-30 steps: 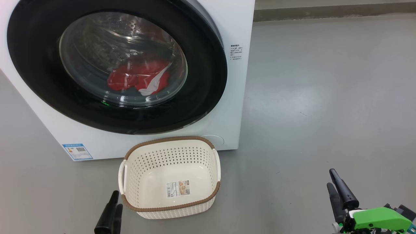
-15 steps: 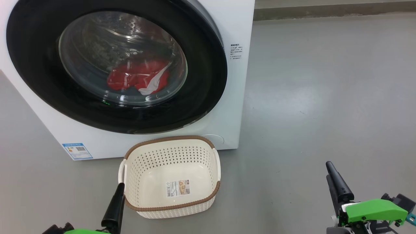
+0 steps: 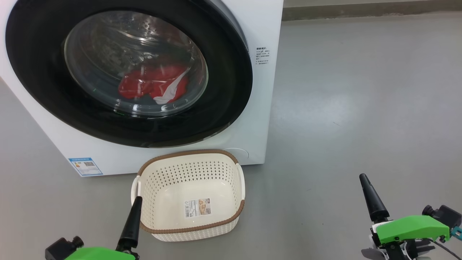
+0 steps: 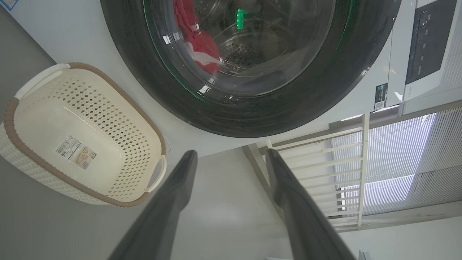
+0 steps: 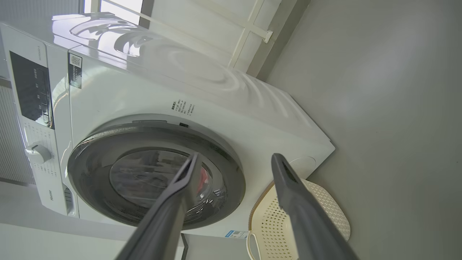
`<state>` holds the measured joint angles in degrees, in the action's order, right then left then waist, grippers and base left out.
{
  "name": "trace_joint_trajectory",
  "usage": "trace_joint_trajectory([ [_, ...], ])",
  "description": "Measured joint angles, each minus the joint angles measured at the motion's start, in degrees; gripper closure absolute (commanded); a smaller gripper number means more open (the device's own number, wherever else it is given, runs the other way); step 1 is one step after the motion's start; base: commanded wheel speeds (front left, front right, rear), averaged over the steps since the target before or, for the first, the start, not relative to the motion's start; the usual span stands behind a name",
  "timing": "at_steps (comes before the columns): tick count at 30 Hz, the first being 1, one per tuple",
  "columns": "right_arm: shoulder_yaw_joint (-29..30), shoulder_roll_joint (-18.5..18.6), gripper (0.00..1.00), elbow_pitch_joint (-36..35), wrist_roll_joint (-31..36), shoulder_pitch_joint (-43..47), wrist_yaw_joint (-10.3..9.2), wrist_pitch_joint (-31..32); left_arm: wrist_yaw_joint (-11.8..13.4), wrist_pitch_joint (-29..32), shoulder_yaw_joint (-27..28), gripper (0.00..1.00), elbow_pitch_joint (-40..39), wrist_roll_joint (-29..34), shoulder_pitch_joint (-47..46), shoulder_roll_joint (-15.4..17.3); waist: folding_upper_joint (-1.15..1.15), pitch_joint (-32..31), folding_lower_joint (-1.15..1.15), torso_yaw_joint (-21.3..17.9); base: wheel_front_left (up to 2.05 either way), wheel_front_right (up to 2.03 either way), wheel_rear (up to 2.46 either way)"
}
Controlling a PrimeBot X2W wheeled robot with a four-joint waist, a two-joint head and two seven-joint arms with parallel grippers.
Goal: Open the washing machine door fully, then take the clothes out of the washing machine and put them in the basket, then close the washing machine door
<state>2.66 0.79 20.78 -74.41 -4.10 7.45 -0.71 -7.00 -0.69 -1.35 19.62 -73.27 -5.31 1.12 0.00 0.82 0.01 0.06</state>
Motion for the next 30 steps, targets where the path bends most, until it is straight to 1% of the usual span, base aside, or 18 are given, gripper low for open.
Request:
trace_joint_trajectory([
  [8, -0.1, 0.2, 0.00, -0.3, 7.0, -1.4, 0.00, -1.4, 0.1, -1.4, -0.9, 0.00, -0.7, 7.0, -1.5, 0.1, 0.00, 0.3, 0.00, 0.0, 0.00, 0.00, 0.00],
  [9, -0.1, 0.2, 0.00, -0.4, 8.4, -1.5, 0.00, -1.7, 0.2, -1.5, -1.1, 0.00, -0.8, 8.9, -1.8, 0.1, 0.00, 0.4, 0.00, -0.1, 0.00, 0.00, 0.00],
  [19, -0.8, 0.5, 0.00, -1.3, 17.8, -2.6, 0.00, -3.4, 1.3, -3.2, -2.2, 0.00, -1.5, 15.2, -2.2, 0.2, 0.00, 0.5, 0.00, -0.2, 0.00, 0.00, 0.00],
  [23, -1.2, 0.5, 0.00, -1.3, 20.1, -3.0, 0.00, -3.8, 1.5, -3.6, -2.4, 0.00, -1.8, 17.0, -3.1, 0.2, 0.00, 0.6, 0.00, -0.2, 0.00, 0.00, 0.00],
  [30, -1.9, 0.6, 0.00, -1.5, 25.2, -3.7, 0.00, -4.9, 2.1, -5.0, -3.1, 0.00, -2.2, 22.0, -4.1, 0.2, 0.00, 0.7, 0.00, -0.1, 0.00, 0.00, 0.00],
])
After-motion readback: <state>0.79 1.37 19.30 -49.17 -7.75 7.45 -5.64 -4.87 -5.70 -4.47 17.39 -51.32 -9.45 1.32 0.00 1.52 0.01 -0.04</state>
